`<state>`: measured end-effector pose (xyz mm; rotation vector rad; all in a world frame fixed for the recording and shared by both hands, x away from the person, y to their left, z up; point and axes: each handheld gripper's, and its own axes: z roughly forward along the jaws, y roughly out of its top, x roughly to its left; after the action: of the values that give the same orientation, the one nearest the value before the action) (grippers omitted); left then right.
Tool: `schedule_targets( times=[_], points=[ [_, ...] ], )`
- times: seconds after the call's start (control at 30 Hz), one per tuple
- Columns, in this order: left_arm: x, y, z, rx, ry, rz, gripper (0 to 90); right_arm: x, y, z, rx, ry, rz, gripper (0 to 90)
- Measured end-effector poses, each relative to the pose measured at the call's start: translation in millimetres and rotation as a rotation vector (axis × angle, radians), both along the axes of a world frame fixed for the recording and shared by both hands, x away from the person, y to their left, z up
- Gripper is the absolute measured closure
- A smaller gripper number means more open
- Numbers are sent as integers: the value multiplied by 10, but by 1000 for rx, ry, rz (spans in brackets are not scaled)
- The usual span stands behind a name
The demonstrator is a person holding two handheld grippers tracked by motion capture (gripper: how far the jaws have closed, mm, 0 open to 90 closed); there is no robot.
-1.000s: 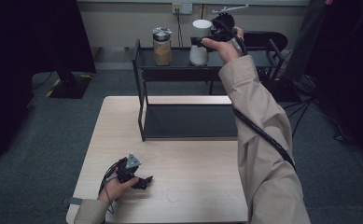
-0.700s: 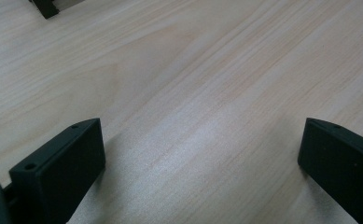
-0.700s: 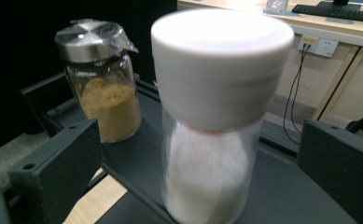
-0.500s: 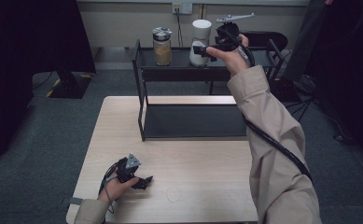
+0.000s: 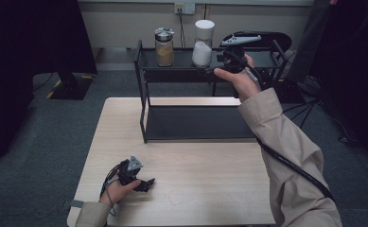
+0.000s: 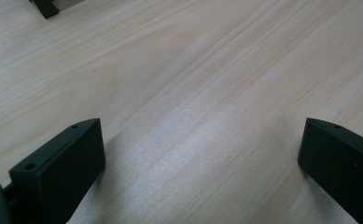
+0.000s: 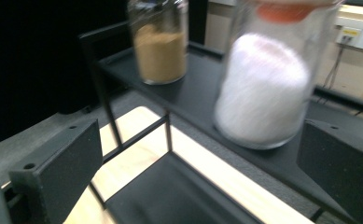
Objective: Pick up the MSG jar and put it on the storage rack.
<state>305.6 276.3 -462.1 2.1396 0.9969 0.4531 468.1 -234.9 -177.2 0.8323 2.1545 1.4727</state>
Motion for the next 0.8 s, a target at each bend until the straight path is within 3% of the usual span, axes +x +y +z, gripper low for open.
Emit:
schedule_targets(
  times=[0.33, 0.8],
  points=[
    [8, 0, 9, 7, 1, -4, 0, -223, -122, -301, 21, 22, 75, 0],
    [6, 0, 7, 5, 1, -3, 0, -546, -404, -895, 67, 31, 92, 0]
  ],
)
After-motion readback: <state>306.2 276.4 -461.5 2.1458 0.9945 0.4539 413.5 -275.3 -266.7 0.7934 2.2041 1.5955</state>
